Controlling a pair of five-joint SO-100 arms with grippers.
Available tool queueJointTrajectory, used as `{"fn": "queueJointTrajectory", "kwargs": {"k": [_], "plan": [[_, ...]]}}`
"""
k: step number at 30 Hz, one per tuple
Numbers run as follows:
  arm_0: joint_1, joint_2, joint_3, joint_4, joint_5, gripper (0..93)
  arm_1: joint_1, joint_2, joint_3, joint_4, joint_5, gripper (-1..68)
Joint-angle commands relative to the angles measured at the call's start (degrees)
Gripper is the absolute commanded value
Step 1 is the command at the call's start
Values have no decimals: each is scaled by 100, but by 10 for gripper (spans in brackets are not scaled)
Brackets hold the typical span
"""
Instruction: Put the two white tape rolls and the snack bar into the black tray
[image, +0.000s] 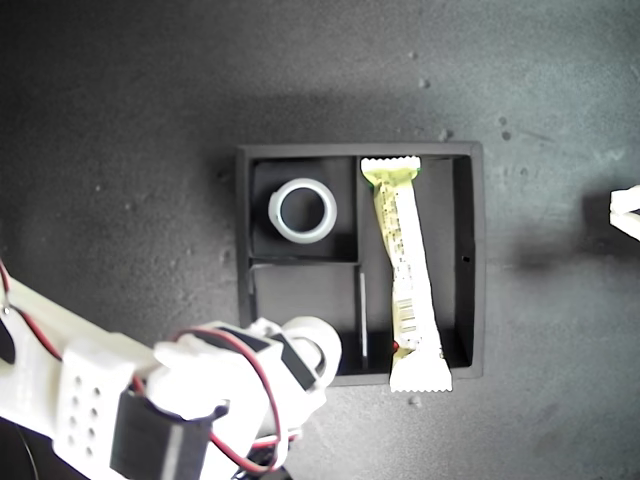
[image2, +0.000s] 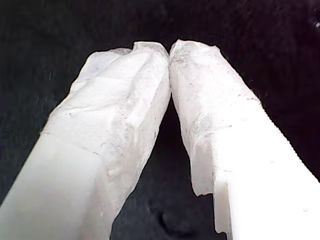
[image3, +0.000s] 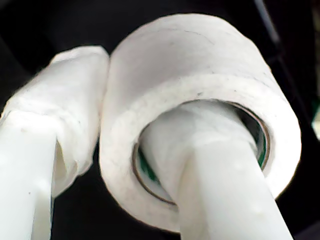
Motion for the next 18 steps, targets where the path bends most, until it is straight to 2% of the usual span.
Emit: {"fn": "queueJointTrajectory", "kwargs": {"k": [1, 4, 11, 15, 18], "plan": [[-88, -272, -325, 97, -62, 1, 97, 53, 70, 272, -9, 28], [-88, -624, -325, 97, -176, 1, -185, 53, 70, 826, 554, 64], [-158, -1266, -650, 97, -246, 3, -1688, 53, 70, 826, 536, 65], [0, -1292, -1011, 97, -255, 132, -2083, 53, 70, 826, 536, 65], [105, -1090, -1301, 97, -220, 190, -2153, 53, 70, 826, 536, 65]]}}
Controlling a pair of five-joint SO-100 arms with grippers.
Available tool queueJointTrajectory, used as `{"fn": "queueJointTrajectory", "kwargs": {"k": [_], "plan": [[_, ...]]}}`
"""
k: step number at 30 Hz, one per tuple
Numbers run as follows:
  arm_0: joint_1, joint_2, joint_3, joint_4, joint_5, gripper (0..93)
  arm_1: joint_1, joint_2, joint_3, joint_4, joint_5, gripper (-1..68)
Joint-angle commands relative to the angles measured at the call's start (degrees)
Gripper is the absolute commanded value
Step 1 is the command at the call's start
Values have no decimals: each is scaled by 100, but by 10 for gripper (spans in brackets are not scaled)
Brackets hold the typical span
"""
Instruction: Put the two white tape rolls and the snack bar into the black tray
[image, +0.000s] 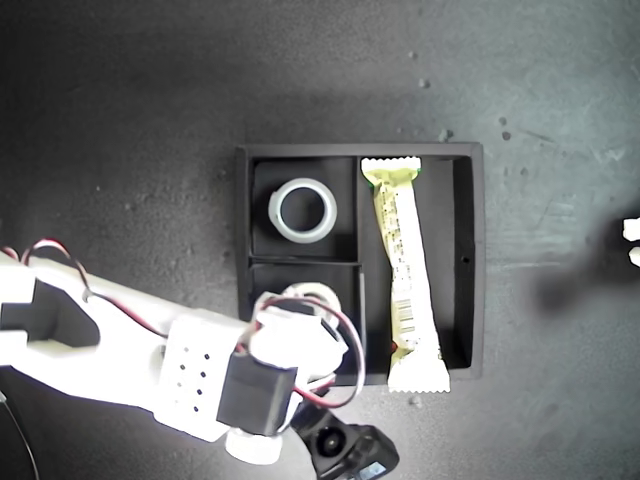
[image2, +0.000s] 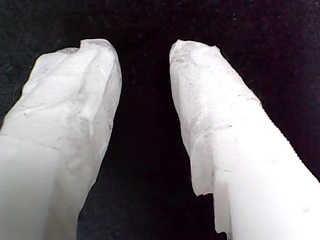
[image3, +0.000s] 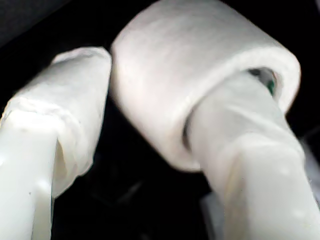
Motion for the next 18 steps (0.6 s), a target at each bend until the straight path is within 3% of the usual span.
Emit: {"fn": "queueJointTrajectory", "kwargs": {"k": [1, 8, 12, 18], "plan": [[123, 422, -527, 97, 18, 205, -88, 26, 62, 26, 26, 65], [105, 1881, -659, 105, 413, 212, -53, 26, 62, 26, 26, 65], [-176, 3902, 888, 105, 519, 210, 431, 26, 62, 26, 26, 65], [-1274, 7805, 5994, -70, 35, 36, 1380, 35, 62, 26, 26, 65]]}}
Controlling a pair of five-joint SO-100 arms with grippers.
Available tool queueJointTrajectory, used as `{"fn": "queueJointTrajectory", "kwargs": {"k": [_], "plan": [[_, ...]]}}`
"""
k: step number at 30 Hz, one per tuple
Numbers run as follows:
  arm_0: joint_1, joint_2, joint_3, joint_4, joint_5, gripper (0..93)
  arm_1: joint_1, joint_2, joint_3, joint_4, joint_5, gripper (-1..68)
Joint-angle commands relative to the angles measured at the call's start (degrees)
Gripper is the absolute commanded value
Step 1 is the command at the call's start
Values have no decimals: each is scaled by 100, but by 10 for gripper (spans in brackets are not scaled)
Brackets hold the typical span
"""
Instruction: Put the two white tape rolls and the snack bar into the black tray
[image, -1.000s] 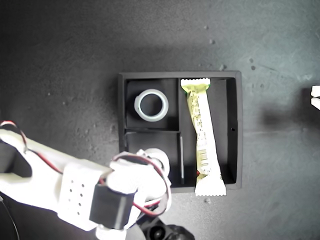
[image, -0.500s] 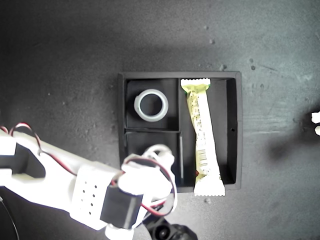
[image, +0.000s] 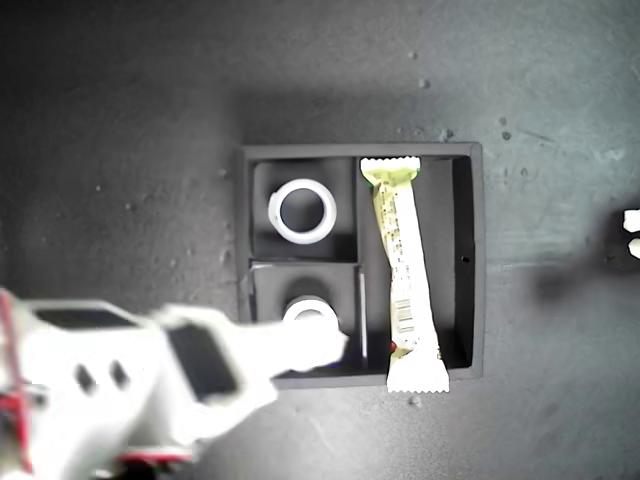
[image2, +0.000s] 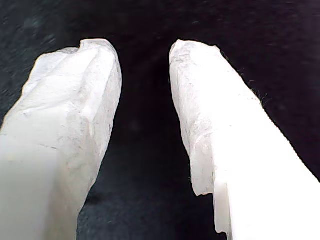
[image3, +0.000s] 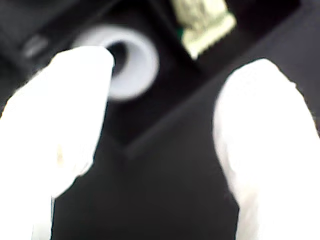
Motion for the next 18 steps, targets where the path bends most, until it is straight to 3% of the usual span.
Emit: {"fn": "queueJointTrajectory", "kwargs": {"k": [1, 5, 9, 18], "plan": [[-668, 2971, 3806, -290, -334, 4, 431, 35, 62, 26, 26, 65], [-940, 5678, 7541, -1696, -686, 1, 677, 35, 62, 26, 26, 65], [-879, 7778, 10151, -2725, -1046, 1, 659, 35, 62, 26, 26, 65], [-659, 9835, 13245, -3630, -1591, 1, 413, 35, 62, 26, 26, 65]]}}
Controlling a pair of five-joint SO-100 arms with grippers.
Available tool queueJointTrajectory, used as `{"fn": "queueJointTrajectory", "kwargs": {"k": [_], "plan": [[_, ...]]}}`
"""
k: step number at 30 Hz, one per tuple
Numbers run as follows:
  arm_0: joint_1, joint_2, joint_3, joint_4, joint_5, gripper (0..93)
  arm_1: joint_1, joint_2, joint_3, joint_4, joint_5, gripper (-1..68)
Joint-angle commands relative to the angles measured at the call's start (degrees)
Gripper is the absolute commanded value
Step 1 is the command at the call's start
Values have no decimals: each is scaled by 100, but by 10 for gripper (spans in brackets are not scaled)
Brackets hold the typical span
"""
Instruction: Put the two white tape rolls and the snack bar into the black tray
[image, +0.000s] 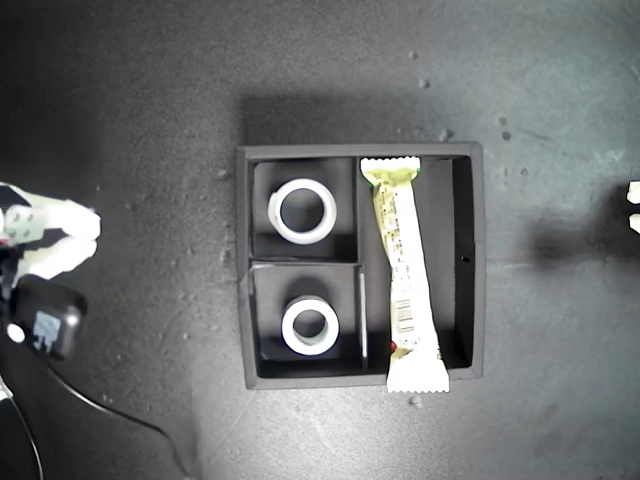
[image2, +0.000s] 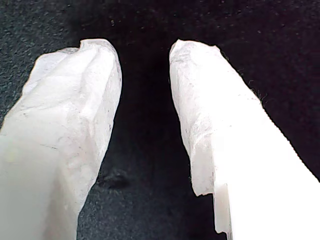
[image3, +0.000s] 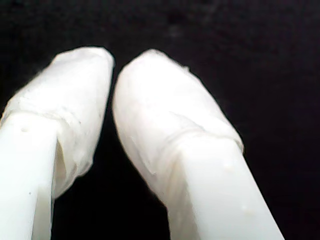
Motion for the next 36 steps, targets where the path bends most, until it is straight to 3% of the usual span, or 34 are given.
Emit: {"fn": "queueJointTrajectory", "kwargs": {"k": [1, 9, 13, 16, 18, 22, 25, 28, 36], "plan": [[26, 1195, 896, -62, -114, 1, -44, 35, 62, 26, 26, 65], [-70, 1714, 1775, -176, -211, 1, -79, 35, 62, 26, 9, 65], [272, 1538, 1960, 105, -800, 0, -88, 35, 62, 26, 9, 65], [193, 1705, 1960, 1055, -1652, 1, -88, 35, 62, 26, 9, 65], [-70, 1705, 1960, 1055, -1573, 29, -88, 35, 62, 26, 9, 65], [-105, 1705, 1960, 1055, -1433, 29, -97, 35, 62, 26, 9, 65], [-62, 1705, 1960, 1055, -1011, 29, -97, 35, 62, 26, 9, 65], [-44, 1705, 1960, 1055, -123, 29, -97, 35, 62, 26, 9, 65], [-44, 1705, 1960, 1055, -114, 29, -105, 35, 62, 26, 9, 65]]}}
